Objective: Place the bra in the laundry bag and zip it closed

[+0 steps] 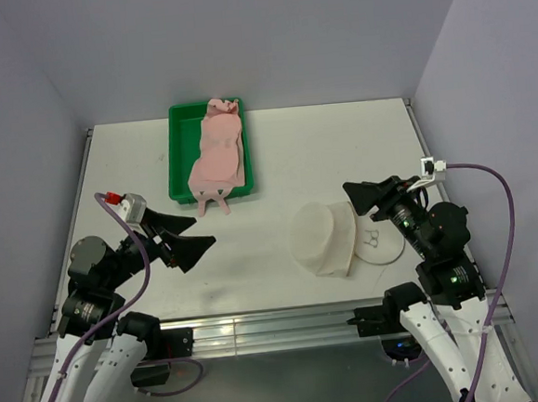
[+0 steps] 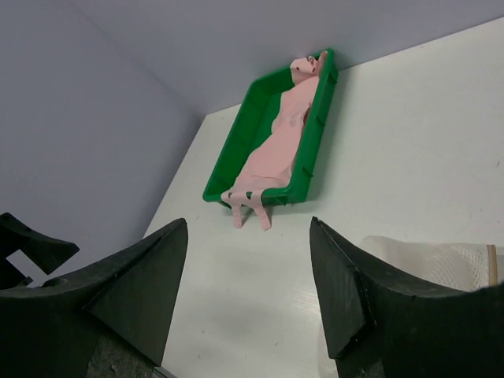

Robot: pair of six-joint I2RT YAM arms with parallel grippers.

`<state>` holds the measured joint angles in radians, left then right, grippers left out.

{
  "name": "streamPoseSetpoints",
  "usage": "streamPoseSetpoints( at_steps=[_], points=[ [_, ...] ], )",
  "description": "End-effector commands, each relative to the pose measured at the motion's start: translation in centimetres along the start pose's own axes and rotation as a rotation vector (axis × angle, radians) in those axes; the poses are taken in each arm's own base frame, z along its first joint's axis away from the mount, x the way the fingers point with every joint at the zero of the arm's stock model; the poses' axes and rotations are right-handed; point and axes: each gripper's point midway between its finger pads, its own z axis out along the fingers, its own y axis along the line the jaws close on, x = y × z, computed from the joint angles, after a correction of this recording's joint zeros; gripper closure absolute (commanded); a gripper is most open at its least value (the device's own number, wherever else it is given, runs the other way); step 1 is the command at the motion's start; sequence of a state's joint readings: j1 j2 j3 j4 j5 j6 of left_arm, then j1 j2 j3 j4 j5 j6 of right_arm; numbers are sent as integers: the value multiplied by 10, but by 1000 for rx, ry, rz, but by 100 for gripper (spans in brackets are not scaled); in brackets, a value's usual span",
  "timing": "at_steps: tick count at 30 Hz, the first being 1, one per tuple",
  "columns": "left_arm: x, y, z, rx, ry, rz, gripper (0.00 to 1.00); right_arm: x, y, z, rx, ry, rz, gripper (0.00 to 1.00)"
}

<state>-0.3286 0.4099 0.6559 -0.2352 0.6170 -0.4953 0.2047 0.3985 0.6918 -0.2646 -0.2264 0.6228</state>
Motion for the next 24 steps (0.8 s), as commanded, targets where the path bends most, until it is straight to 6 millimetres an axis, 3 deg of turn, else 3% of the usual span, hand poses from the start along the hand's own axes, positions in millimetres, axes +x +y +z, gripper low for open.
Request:
streamPoseSetpoints(
  at_steps=[1,9,11,12,13,14,17,18,19,20,23,24],
  points=[
    [-10,-8,2,41,-22,19,1,-17,11,-4,-19,-45,-23,30],
    [-11,-14,4,75,-32,-23,1,-10,-6,-6,53,-34,-31,32],
    [-12,-20,6,120,-48,-56,1,-11,-12,-7,86,-41,-25,40],
    [-11,-21,8,137,-49,-75,1,-10,-14,-7,99,-42,-16,54],
    [-20,-29,9,183,-87,-91,1,-10,-19,-8,124,-49,-12,65],
    [-15,-30,11,208,-73,-117,1,-11,-21,-10,136,-54,-9,74],
    [-8,-22,22,199,-56,-186,1,-16,-26,-15,175,-77,-4,78],
    [0,-21,29,194,-32,-209,5,-18,-26,-17,180,-85,-6,78],
    [4,-19,34,180,-26,-222,17,-18,-26,-18,183,-89,-8,78],
    [11,-18,39,174,-15,-238,42,-21,-26,-20,187,-101,-7,78],
    [26,-28,66,153,18,-242,60,-20,-28,-20,194,-100,-12,78],
    [45,-31,82,113,70,-250,59,-18,-29,-19,196,-94,-13,78]
  ],
)
